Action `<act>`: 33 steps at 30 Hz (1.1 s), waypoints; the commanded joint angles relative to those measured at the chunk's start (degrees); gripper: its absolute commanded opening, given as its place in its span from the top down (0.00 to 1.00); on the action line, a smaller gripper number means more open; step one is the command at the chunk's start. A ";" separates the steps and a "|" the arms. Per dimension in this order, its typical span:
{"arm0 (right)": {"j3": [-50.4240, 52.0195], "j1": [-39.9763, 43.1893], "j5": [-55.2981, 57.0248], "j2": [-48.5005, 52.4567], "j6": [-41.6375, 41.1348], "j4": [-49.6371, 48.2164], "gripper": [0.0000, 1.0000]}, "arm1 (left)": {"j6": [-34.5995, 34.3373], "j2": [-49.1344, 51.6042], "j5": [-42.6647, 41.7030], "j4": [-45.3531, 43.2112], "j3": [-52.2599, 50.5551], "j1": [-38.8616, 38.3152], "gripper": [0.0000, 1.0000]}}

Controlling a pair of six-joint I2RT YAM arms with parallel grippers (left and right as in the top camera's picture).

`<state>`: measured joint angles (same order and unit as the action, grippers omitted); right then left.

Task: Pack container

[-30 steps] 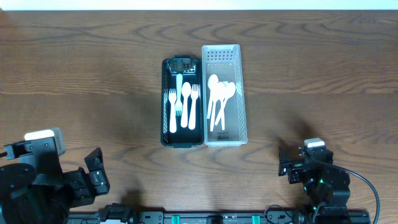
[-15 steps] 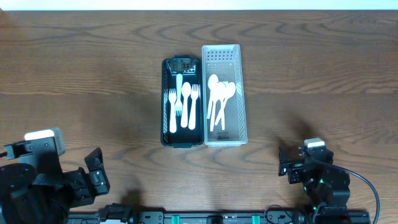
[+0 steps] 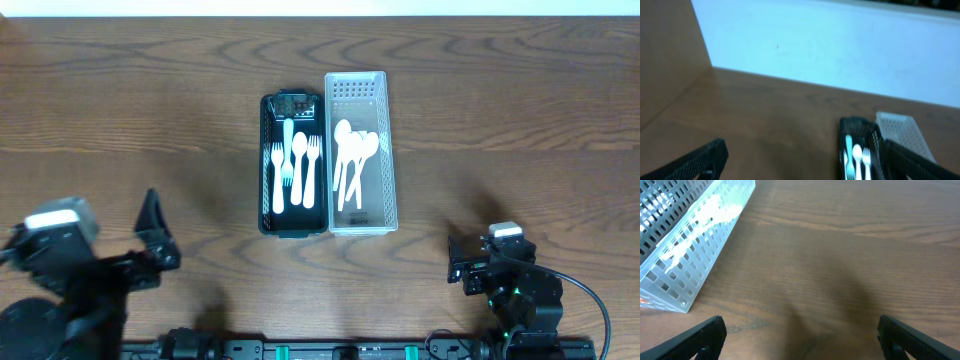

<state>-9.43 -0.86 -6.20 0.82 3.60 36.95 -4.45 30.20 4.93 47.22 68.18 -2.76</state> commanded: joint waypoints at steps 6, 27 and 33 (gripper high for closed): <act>0.48 0.48 0.00 -0.50 -0.33 -0.04 0.01 | 0.13 -8.55 0.26 -17.75 -27.12 0.24 0.02; 0.48 0.48 0.00 -0.50 -0.33 -0.04 0.01 | 0.15 -29.46 0.26 -25.59 -55.67 0.24 0.02; 0.48 0.48 0.00 -0.50 -0.33 -0.04 0.01 | 0.15 -30.08 0.28 -28.41 -59.54 0.24 0.02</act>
<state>-9.43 -0.86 -6.20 0.71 3.60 36.99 -4.47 0.69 4.93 20.10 10.24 -2.76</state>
